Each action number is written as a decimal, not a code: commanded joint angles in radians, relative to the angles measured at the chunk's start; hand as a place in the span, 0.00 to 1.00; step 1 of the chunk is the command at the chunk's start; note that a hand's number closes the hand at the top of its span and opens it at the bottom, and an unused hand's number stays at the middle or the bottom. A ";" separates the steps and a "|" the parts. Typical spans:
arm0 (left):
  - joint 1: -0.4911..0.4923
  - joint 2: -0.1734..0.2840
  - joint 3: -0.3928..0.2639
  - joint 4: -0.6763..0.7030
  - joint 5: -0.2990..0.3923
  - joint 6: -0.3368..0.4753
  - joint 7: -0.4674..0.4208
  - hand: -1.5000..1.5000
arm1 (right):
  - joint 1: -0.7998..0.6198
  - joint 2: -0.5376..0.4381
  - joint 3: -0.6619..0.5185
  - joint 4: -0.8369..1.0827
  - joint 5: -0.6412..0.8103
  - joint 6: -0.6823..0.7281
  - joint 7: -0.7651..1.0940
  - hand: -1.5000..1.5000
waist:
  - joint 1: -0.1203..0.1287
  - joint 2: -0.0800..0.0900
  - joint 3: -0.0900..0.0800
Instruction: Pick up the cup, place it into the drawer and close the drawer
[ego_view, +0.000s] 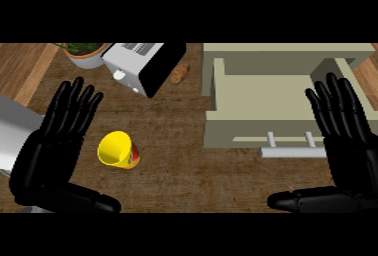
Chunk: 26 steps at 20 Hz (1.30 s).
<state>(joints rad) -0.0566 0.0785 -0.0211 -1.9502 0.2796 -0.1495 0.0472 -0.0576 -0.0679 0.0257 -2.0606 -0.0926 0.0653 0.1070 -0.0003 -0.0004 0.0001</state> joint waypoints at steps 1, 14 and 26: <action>-0.015 -0.029 -0.038 -0.009 -0.045 0.035 0.032 0.00 | 0.003 -0.021 -0.061 0.054 -0.043 0.044 -0.058 0.00 | 0.000 0.000 0.000; 0.110 0.000 0.024 0.126 -0.050 -0.050 -0.092 0.00 | -0.036 0.036 0.020 0.000 0.059 -0.036 0.015 0.00 | 0.002 0.000 0.000; 0.019 0.015 0.122 0.397 -0.101 -0.040 -0.223 0.00 | -0.057 -0.008 -0.026 -0.057 -0.018 0.011 0.093 0.00 | -0.001 0.000 0.000</action>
<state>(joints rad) 0.0040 0.0836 0.0640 -1.6362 0.1752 -0.1869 -0.1450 -0.0871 -0.0799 -0.0246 -2.0588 -0.1129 0.0942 0.1236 -0.0006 0.0002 0.0001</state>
